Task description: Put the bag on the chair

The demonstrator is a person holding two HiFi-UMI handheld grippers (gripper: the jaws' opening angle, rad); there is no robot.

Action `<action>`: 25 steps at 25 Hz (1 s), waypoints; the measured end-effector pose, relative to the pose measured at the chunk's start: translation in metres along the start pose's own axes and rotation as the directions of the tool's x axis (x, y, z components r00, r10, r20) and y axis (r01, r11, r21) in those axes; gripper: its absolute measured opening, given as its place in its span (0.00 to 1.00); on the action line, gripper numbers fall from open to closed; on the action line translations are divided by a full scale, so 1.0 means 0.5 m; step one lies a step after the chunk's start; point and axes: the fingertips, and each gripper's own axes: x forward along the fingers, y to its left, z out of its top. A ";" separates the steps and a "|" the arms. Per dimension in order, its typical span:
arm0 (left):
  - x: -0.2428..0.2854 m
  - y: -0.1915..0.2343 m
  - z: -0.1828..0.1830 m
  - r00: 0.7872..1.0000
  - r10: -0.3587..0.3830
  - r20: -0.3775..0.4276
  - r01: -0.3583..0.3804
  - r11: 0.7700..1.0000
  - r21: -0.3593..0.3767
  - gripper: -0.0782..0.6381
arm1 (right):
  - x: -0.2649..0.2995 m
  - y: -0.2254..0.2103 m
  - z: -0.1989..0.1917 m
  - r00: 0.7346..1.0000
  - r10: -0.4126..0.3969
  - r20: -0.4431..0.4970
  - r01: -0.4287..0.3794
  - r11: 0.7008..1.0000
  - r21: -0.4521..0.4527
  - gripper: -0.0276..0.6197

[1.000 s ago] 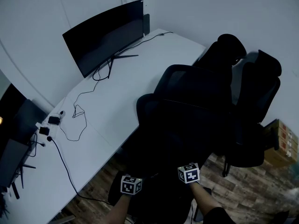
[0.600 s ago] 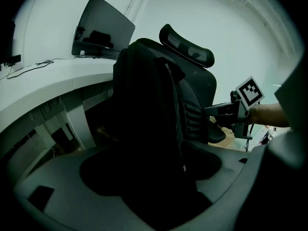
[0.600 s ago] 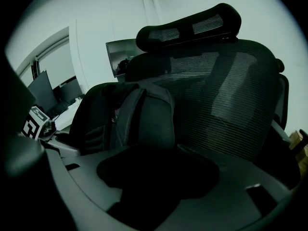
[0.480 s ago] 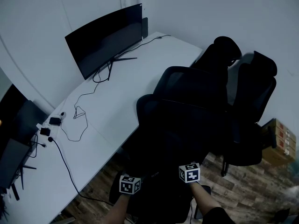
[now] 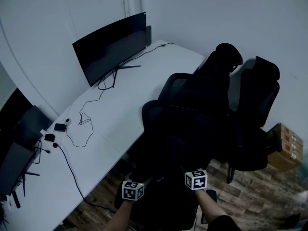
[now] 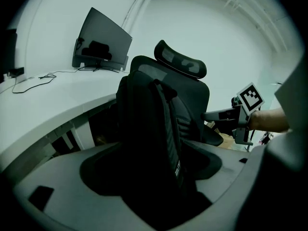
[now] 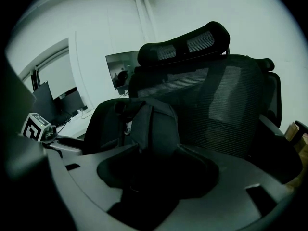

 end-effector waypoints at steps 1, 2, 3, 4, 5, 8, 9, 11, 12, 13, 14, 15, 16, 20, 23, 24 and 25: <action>-0.008 -0.003 0.004 1.000 -0.002 0.008 0.002 1.000 0.003 0.64 | -0.008 0.005 0.000 1.000 -0.001 0.005 0.001 1.000 0.005 0.39; -0.016 -0.006 0.008 1.000 -0.005 0.015 0.005 1.000 0.006 0.64 | -0.016 0.010 0.000 1.000 -0.003 0.010 0.002 1.000 0.011 0.39; -0.023 -0.009 0.012 1.000 -0.007 0.021 0.007 1.000 0.009 0.64 | -0.024 0.014 0.001 1.000 -0.003 0.015 0.003 1.000 0.018 0.39; -0.031 -0.012 0.015 1.000 -0.008 0.026 0.008 1.000 0.011 0.64 | -0.032 0.019 0.001 1.000 -0.002 0.021 0.002 1.000 0.027 0.39; -0.039 -0.015 0.017 1.000 -0.010 0.029 0.009 1.000 0.015 0.64 | -0.041 0.024 0.002 1.000 -0.001 0.026 0.000 0.999 0.038 0.39; -0.064 -0.024 0.019 0.999 -0.018 0.037 0.017 1.000 0.026 0.64 | -0.069 0.039 0.001 0.999 -0.008 0.042 0.005 0.998 0.061 0.39; -0.073 -0.028 0.019 0.999 -0.021 0.039 0.020 0.999 0.029 0.64 | -0.079 0.043 0.001 0.999 -0.014 0.048 0.011 0.998 0.066 0.39; -0.090 -0.036 0.021 0.999 -0.029 0.046 0.027 0.999 0.039 0.64 | -0.098 0.052 0.001 0.998 -0.024 0.060 0.019 0.997 0.078 0.39; -0.098 -0.039 0.021 0.998 -0.033 0.051 0.031 0.999 0.044 0.64 | -0.107 0.058 0.001 0.997 -0.027 0.066 0.021 0.996 0.083 0.39; -0.106 -0.042 0.021 0.998 -0.037 0.055 0.034 0.998 0.048 0.64 | -0.116 0.064 0.000 0.997 -0.029 0.072 0.023 0.996 0.088 0.39; -0.114 -0.044 0.020 0.998 -0.041 0.057 0.038 0.998 0.053 0.64 | -0.125 0.070 0.000 0.997 -0.033 0.077 0.026 0.995 0.092 0.39; -0.123 -0.047 0.019 0.997 -0.046 0.059 0.042 0.997 0.057 0.64 | -0.135 0.076 -0.001 0.996 -0.037 0.080 0.029 0.995 0.096 0.39; -0.132 -0.051 0.019 0.997 -0.050 0.060 0.046 0.997 0.060 0.64 | -0.145 0.082 -0.002 0.996 -0.041 0.082 0.033 0.995 0.099 0.39; -0.178 -0.060 0.019 0.995 -0.043 0.090 0.037 0.997 0.067 0.64 | -0.188 0.110 -0.007 0.994 -0.054 0.096 0.044 0.994 0.105 0.39; -0.213 -0.066 0.018 0.993 -0.044 0.114 0.036 0.997 0.072 0.64 | -0.218 0.136 -0.010 0.992 -0.058 0.109 0.047 0.994 0.104 0.38; -0.223 -0.069 0.016 0.992 -0.048 0.118 0.040 0.996 0.077 0.64 | -0.227 0.144 -0.012 0.992 -0.061 0.113 0.050 0.994 0.102 0.38; -0.233 -0.072 0.014 0.991 -0.052 0.121 0.042 0.996 0.083 0.64 | -0.237 0.151 -0.014 0.991 -0.066 0.117 0.055 0.994 0.099 0.38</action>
